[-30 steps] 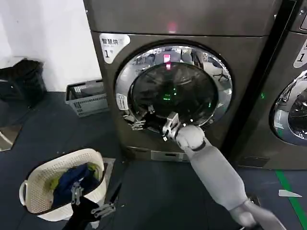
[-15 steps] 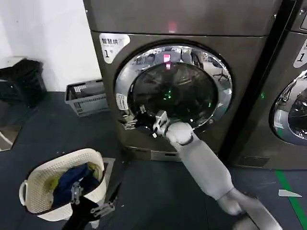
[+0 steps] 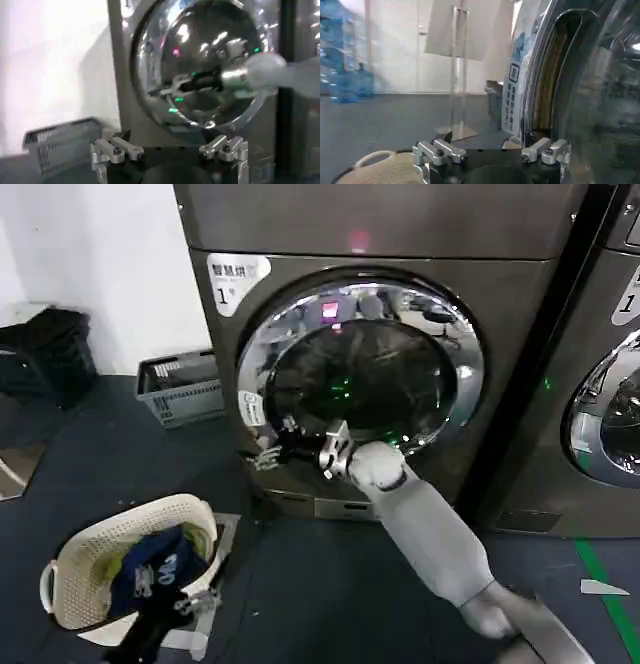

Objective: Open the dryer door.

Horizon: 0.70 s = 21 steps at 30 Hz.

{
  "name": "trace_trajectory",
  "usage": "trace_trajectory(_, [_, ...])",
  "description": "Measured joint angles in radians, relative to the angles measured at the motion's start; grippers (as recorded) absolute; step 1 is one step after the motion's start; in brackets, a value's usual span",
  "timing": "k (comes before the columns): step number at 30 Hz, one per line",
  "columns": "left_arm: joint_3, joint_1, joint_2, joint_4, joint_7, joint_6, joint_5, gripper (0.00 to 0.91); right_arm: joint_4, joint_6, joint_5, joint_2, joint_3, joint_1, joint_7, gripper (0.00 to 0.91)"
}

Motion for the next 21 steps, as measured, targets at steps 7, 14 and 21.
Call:
trace_trajectory(7, [-0.069,-0.110,0.078,0.092,0.060,-0.025,-0.153,0.907,0.086,0.020,0.066,-0.062,0.010,-0.026,-0.084,0.907])
trace_trajectory(14, [-0.077,-0.190,0.188,0.164,0.035,-0.013,-0.233,0.907,0.161,0.031,0.098,-0.135,0.016,-0.054,-0.211,0.907])
trace_trajectory(21, [-0.038,-0.263,0.295,0.244,-0.014,-0.036,-0.384,0.907,0.223,0.050,0.118,-0.209,0.030,-0.097,-0.365,0.907])
